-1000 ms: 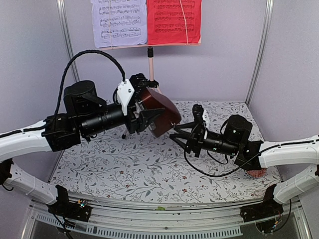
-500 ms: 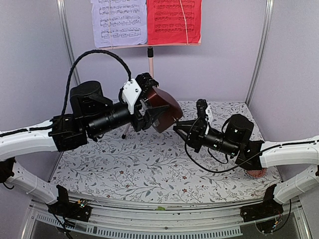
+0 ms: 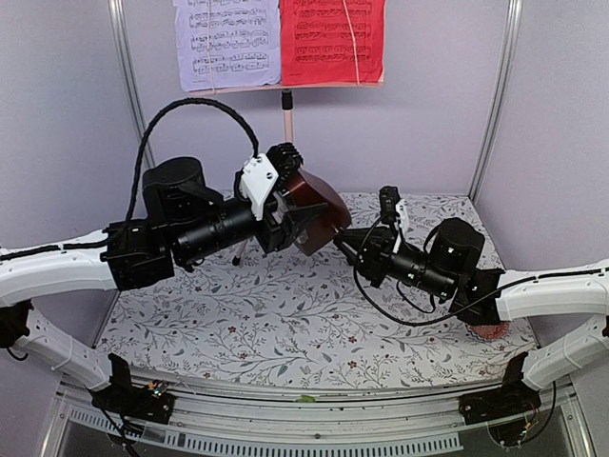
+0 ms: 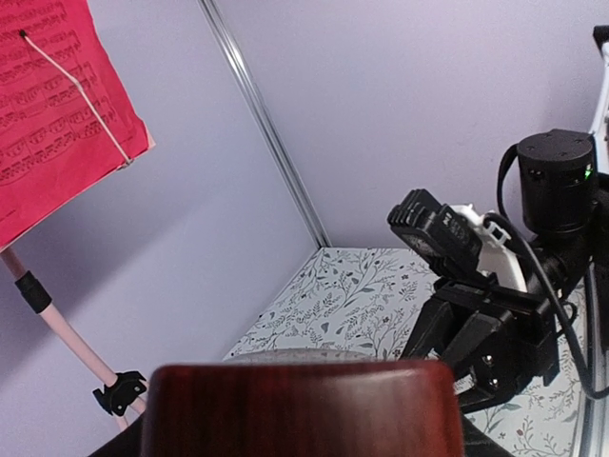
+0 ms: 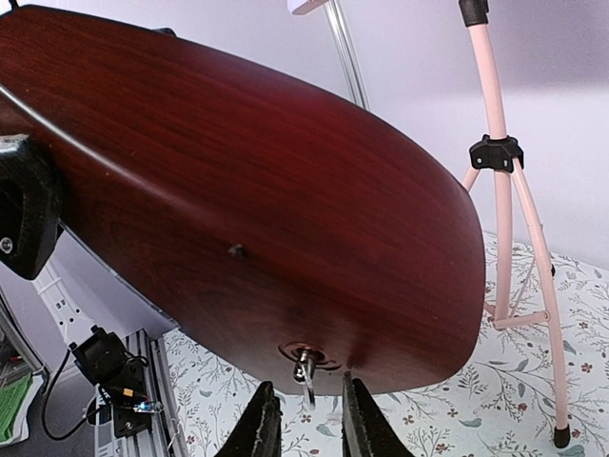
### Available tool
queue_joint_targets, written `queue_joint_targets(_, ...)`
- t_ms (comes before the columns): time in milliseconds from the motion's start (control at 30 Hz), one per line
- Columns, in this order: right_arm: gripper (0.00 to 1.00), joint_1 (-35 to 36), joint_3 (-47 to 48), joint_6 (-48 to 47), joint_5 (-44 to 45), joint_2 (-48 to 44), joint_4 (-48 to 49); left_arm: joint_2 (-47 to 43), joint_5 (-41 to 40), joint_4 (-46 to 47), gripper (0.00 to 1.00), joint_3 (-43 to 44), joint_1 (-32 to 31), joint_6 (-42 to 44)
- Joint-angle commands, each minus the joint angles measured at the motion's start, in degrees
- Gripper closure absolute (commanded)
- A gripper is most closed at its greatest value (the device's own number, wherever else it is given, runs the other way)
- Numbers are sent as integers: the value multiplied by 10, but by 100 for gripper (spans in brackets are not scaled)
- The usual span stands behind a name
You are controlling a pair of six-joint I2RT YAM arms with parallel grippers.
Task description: Set up the instrument practice props
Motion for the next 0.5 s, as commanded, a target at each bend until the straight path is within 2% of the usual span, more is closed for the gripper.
queue_joint_targets(0, 78, 4, 20, 12, 6, -16, 10, -4, -9, 83, 100, 29, -9, 5)
queue_joint_targets(100, 80, 5, 21, 22, 6, -17, 10, 0, -11, 82, 100, 29, -9, 3)
queue_joint_targets(133, 85, 5, 21, 25, 6, -16, 9, 2, -12, 83, 100, 30, -9, 3)
queue_joint_targets(267, 88, 4, 21, 44, 8, -15, 5, 6, -12, 85, 100, 29, -8, 1)
queue_joint_targets(467, 100, 4, 23, 70, 21, -13, -13, 9, -13, 96, 100, 23, -8, -4)
